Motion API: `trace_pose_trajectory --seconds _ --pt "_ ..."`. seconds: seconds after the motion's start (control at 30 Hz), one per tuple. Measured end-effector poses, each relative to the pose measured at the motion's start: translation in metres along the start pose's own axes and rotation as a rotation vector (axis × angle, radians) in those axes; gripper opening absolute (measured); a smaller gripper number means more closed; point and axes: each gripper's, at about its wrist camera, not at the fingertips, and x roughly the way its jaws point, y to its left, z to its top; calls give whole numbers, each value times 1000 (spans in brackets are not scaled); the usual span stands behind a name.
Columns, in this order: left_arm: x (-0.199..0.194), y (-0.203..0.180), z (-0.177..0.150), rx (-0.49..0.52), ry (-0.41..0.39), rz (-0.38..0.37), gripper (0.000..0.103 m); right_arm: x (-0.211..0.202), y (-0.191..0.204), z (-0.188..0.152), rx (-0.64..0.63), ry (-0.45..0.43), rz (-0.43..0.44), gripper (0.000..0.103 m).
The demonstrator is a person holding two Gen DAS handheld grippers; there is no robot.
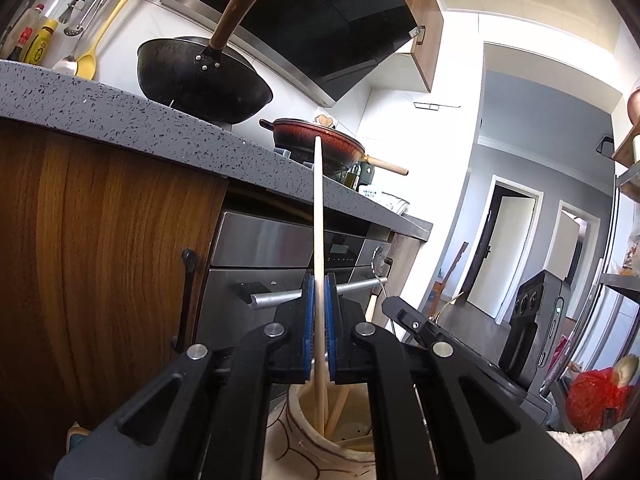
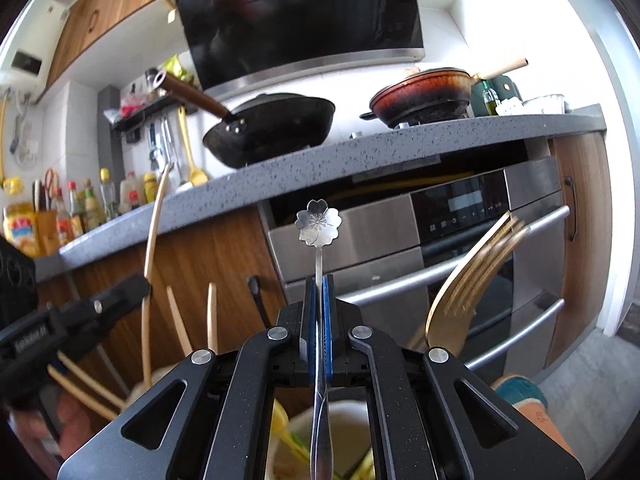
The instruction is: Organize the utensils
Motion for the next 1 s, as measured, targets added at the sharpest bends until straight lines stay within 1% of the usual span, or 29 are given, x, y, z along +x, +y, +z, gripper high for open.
trace_pose_trajectory --seconds 0.07,0.23,0.47,0.53,0.6,0.73,0.8,0.93,1.0 --pt "-2 -1 0 12 1 1 5 -6 -1 -3 -8 14 -1 4" --pt "-11 -7 0 62 -12 34 5 -30 -2 -13 -30 36 4 4" --pt "-22 -5 -1 58 -4 61 6 -47 3 -25 -71 74 5 4" --pt "-25 -6 -2 60 2 70 10 -48 1 -26 -61 87 5 4" --pt "-30 -8 -3 64 1 83 27 -51 0 -26 -45 98 16 6" --pt "-46 -14 -4 70 4 95 31 -67 5 -27 -63 93 20 12" --pt "-56 -18 -7 78 12 104 35 -77 10 -29 -86 98 25 12" --pt "-72 -27 -17 82 39 122 35 -97 19 -38 -130 132 30 13" --pt "-81 -33 -28 86 61 133 35 -105 23 -43 -153 151 28 13"
